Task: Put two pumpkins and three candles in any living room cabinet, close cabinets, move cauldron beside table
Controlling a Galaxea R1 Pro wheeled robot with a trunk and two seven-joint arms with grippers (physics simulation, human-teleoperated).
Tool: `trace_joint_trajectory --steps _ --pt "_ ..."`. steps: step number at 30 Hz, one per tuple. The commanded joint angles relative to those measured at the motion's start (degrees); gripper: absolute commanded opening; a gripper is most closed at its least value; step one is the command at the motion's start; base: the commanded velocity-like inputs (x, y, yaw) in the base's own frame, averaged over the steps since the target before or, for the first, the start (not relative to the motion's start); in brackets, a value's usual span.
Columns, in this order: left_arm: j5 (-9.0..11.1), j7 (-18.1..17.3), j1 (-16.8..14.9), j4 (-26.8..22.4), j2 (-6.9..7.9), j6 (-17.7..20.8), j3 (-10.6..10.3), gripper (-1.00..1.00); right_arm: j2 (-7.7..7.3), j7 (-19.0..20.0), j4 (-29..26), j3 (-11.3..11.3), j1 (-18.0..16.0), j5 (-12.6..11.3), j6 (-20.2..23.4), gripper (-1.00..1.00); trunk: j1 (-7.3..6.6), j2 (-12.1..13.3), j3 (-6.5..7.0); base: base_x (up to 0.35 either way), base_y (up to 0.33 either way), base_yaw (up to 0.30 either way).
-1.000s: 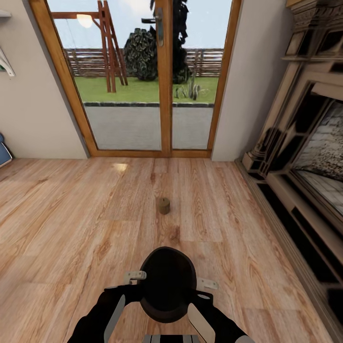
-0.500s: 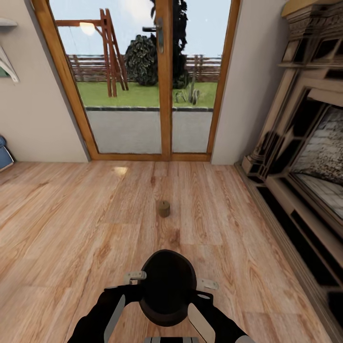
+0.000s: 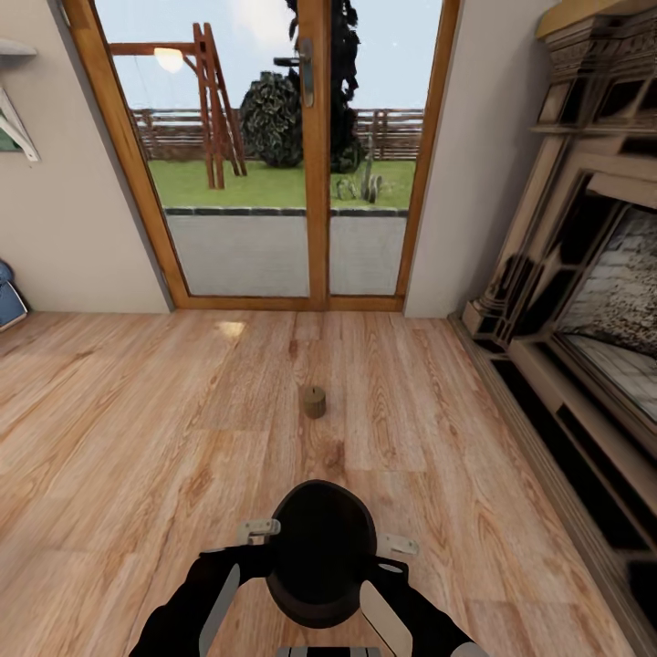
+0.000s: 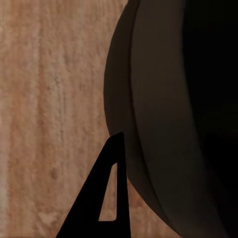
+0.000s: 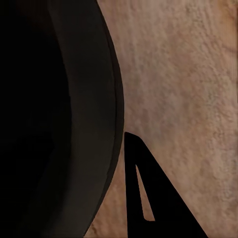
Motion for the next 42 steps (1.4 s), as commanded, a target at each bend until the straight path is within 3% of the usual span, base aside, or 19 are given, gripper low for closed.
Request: trace_joint_trajectory --steps 1,11,14,42 --pt "-0.12 0.23 -0.02 -0.09 0.03 0.31 -0.01 -1.00 -0.07 -0.57 -0.07 0.24 -0.04 -0.05 0.40 -1.00 -0.01 -0.02 -0.05 0.000 0.000 0.000" --pt "-0.12 0.23 0.02 -0.09 0.09 0.31 -0.01 -1.00 -0.07 -0.57 -0.07 0.24 -0.04 -0.07 0.42 -1.00 -0.01 -0.02 -0.05 0.000 0.000 0.000" --pt "-0.12 0.23 0.02 -0.09 0.10 0.31 -0.01 -1.00 -0.06 -0.57 -0.07 0.24 -0.04 -0.07 0.47 -1.00 -0.09 0.02 0.61 0.000 0.000 0.000" --pt "-0.12 0.23 0.02 -0.09 0.05 0.31 -0.01 -1.00 -0.01 -0.57 -0.07 0.24 -0.04 -0.09 0.48 -1.00 -0.09 0.02 0.61 0.000 0.000 0.000"
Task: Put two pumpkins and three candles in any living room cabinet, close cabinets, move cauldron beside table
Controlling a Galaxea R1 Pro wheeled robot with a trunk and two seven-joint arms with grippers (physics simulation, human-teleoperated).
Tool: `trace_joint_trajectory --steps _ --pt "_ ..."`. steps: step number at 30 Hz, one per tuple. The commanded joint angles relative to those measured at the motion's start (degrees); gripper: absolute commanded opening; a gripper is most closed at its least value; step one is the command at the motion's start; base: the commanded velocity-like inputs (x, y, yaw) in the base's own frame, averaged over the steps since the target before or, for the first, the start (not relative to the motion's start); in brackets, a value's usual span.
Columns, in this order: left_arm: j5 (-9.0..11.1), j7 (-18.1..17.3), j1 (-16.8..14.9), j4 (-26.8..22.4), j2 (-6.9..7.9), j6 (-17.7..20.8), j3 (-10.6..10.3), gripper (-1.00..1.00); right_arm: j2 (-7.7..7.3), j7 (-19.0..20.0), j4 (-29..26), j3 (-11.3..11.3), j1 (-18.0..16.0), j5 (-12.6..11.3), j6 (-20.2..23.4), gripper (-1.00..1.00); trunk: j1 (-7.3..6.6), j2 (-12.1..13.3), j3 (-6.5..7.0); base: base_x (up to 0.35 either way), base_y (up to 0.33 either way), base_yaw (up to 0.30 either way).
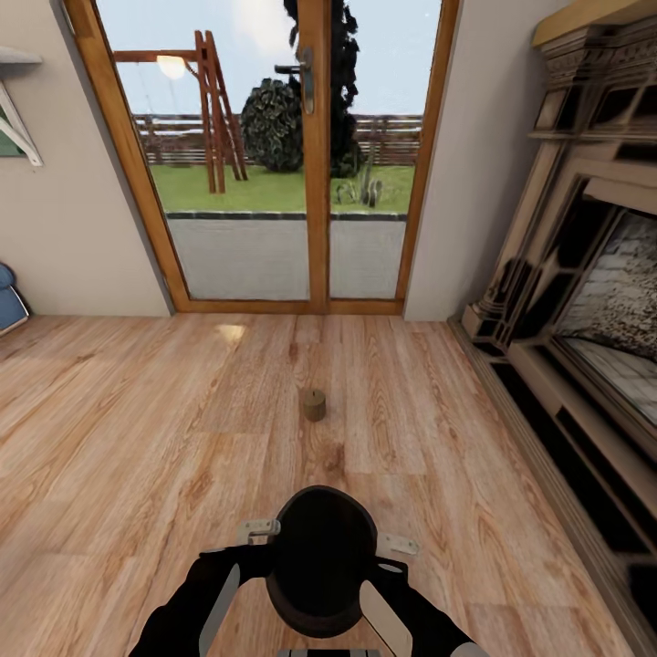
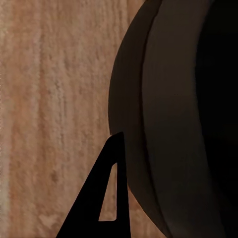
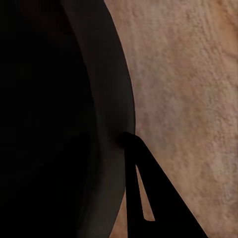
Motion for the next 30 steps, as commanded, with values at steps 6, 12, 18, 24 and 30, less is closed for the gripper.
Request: trace_joint_trajectory --steps 6,12,18,24,30 --pt "-0.15 0.24 -0.01 -0.09 0.02 0.31 -0.01 -1.00 -0.06 -0.65 -0.05 0.21 -0.04 -0.09 0.44 -1.00 -0.09 0.02 0.61 0.000 0.000 0.000" --pt "-0.15 0.24 -0.01 -0.09 0.02 0.31 -0.01 -1.00 -0.07 -0.65 -0.05 0.21 -0.04 -0.09 0.44 -1.00 -0.09 0.02 0.61 0.000 0.000 0.000" --pt "-0.15 0.24 -0.01 -0.09 0.01 0.31 -0.01 -1.00 -0.04 -0.65 -0.05 0.21 -0.04 -0.08 0.44 -1.00 -0.19 0.08 1.50 0.000 0.000 0.000" --pt "-0.15 0.24 -0.01 -0.09 0.02 0.31 -0.01 -1.00 -0.04 -0.65 -0.05 0.21 -0.04 -0.08 0.44 -1.00 -0.19 0.08 1.50 0.000 0.000 0.000" --pt "-0.15 0.24 -0.01 -0.09 0.01 0.31 -0.01 -1.00 -0.04 -0.65 -0.05 0.21 -0.04 -0.10 0.44 -1.00 -0.24 0.10 1.94 0.000 0.000 0.000"
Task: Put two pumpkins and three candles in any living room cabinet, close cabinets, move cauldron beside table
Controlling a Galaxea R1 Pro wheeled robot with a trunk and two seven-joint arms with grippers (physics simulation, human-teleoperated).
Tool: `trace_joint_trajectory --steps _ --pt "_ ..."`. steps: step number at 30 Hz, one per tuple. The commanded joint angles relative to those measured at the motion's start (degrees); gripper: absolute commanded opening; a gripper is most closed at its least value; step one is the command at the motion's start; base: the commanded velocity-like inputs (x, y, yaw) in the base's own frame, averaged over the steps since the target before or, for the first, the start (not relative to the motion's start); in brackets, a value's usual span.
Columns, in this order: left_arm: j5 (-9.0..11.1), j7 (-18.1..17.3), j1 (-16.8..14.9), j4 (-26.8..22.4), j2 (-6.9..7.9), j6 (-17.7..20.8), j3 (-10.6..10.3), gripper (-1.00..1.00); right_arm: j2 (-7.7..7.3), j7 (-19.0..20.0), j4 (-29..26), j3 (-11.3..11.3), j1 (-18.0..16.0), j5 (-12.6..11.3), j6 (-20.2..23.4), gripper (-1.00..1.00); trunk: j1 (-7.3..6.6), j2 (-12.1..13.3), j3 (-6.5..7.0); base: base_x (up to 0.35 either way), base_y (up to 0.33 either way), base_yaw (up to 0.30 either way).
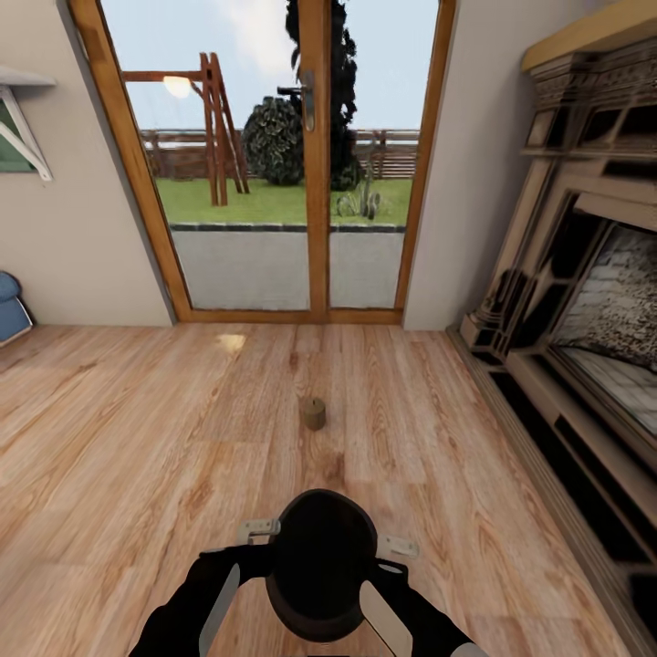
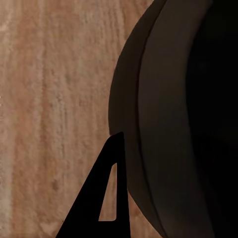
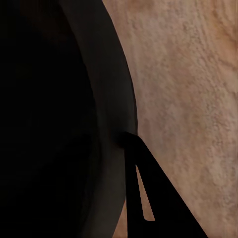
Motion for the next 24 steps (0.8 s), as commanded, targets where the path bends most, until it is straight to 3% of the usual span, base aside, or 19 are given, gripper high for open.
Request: trace_joint_trajectory --steps 1,24 --pt "-0.27 0.24 0.00 -0.06 0.03 0.30 0.00 -1.00 -0.05 -0.39 -0.18 0.17 -0.09 0.82 0.33 -1.00 -0.04 -0.01 0.18 0.000 0.000 0.000" --pt "-0.27 0.24 0.00 -0.06 0.04 0.30 0.00 -1.00 -0.16 -0.31 -0.93 0.17 -0.09 0.77 0.36 -1.00 -0.63 0.30 5.28 0.000 0.000 0.000"
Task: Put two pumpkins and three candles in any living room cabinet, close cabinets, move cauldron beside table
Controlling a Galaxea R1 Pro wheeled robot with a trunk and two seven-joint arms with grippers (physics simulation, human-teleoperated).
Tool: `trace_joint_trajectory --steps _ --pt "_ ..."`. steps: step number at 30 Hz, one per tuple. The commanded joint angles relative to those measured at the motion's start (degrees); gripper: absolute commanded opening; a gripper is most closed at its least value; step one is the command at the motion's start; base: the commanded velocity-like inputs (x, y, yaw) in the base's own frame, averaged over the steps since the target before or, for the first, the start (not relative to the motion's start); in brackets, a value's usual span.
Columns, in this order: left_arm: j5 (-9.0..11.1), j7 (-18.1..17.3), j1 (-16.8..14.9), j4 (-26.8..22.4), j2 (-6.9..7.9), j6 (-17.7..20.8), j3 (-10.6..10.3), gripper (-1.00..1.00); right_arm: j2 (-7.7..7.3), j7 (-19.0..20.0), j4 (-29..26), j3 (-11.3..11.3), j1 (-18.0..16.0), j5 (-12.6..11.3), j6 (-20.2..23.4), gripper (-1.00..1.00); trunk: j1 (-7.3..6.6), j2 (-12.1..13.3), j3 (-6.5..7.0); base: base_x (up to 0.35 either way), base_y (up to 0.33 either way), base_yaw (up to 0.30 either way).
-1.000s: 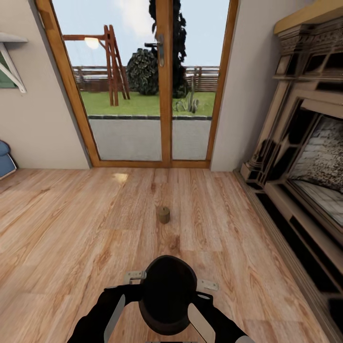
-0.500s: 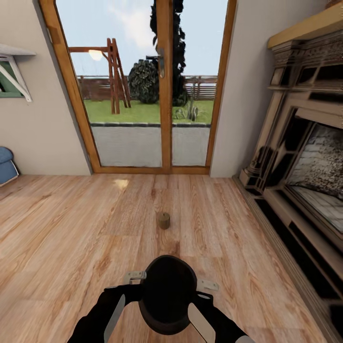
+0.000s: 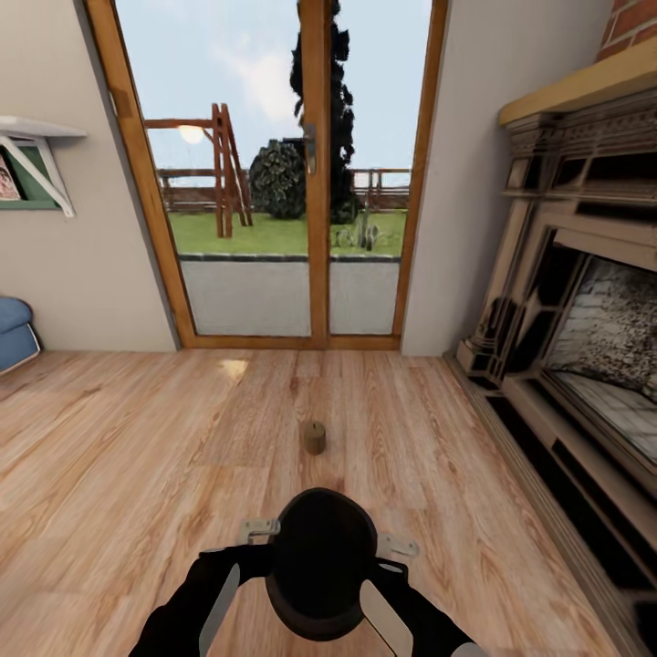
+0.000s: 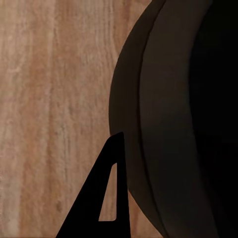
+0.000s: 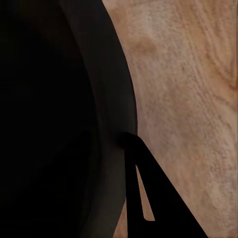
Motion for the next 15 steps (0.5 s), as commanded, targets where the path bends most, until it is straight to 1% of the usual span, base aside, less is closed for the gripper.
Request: trace_joint_trajectory --steps 1,15 --pt "-0.20 0.23 0.00 -0.06 0.04 0.31 -0.01 -1.00 -0.06 -0.36 -0.62 0.15 -0.09 0.87 0.29 -1.00 -0.04 -0.01 0.18 0.000 0.000 0.000" --pt "-0.20 0.23 0.00 -0.06 0.08 0.31 -0.01 -1.00 -0.11 -0.35 -0.73 0.15 -0.09 0.91 0.32 -1.00 -0.40 0.17 3.28 0.000 0.000 0.000"
